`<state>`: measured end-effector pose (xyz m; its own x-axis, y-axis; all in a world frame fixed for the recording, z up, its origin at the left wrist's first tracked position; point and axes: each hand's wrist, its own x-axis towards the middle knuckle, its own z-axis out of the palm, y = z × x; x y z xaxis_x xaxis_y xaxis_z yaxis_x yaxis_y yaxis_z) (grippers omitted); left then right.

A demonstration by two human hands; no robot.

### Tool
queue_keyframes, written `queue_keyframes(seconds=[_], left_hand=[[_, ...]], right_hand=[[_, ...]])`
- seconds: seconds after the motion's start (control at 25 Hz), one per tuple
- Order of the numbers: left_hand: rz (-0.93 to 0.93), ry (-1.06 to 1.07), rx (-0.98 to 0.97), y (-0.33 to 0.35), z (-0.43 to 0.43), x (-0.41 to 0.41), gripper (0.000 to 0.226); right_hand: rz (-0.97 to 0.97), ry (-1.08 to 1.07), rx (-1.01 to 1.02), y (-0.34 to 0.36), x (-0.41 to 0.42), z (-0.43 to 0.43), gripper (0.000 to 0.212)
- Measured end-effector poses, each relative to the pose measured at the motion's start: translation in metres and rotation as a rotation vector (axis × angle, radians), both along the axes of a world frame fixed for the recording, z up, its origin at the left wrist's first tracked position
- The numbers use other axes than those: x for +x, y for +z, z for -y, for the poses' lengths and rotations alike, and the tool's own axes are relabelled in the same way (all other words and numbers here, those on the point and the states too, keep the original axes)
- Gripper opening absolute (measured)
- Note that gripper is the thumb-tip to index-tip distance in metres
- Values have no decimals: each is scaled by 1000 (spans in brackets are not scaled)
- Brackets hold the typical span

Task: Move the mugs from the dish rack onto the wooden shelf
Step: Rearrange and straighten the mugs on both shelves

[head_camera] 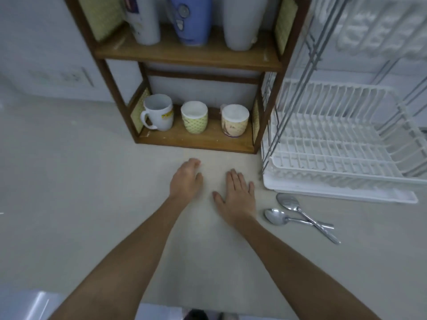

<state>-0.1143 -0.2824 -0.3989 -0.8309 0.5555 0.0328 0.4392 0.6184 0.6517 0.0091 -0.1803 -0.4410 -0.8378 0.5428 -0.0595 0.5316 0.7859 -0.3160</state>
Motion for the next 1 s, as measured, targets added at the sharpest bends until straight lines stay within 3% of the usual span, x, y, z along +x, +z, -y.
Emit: queue_keyframes(seconds=[0.12,0.32,0.44,0.52,0.64,0.84,1.0], left_hand=[[-159,-67,-105,29,31,-4,37],[-463,-54,72,131,31,-51,31],[-595,-56,165,198,28,-89,29],[-651,-96,200,238,22,-117,31],[-639,-151,167,294,11,-162,37],[-529,-307,-344,349,-10,-228,72],[-471,-430,-522,353,-27,-269,81]], right_hand=[[-28,22,-38,23,-3,9,69],[-579,193,110,135,-42,6,45],[-728,202,175,222,-85,-11,37],[-698,182,253,273,-117,-24,37],[-497,131,298,332,-166,-42,44],[-70,24,311,380,-231,-58,66],[78,10,316,377,-260,-62,86]])
